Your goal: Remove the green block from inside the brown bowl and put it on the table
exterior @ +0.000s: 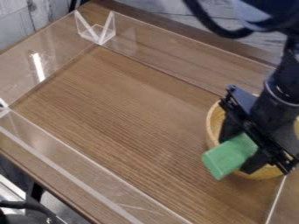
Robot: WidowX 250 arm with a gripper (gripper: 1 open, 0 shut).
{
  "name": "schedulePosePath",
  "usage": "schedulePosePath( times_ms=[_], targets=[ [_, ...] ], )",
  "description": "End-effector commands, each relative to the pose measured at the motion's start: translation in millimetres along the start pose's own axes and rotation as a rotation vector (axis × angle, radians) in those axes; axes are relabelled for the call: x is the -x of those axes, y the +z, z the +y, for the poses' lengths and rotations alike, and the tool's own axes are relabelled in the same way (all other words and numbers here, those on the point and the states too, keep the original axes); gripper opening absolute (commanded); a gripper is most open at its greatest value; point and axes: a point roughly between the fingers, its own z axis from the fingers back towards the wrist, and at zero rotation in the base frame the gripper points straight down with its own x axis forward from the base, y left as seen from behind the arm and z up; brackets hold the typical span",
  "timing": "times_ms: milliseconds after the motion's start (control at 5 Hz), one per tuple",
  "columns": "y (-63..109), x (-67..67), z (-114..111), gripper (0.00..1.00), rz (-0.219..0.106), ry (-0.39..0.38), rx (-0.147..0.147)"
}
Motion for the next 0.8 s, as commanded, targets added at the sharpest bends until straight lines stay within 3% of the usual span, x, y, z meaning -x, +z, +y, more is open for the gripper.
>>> schedulePosePath(
  times_ms=[0, 200, 400, 600],
  targets=[
    [17.2, 4.9, 23, 0.0, -0.046, 0.088, -0.004],
    [19.0, 15.1, 44, 0.0, -0.039, 0.171, -0.015],
    [18.4, 26.0, 76, 0.0, -0.052, 0.146, -0.019],
    [17.4, 37.0, 89, 0.0, -0.066, 0.119, -0.019]
  ],
)
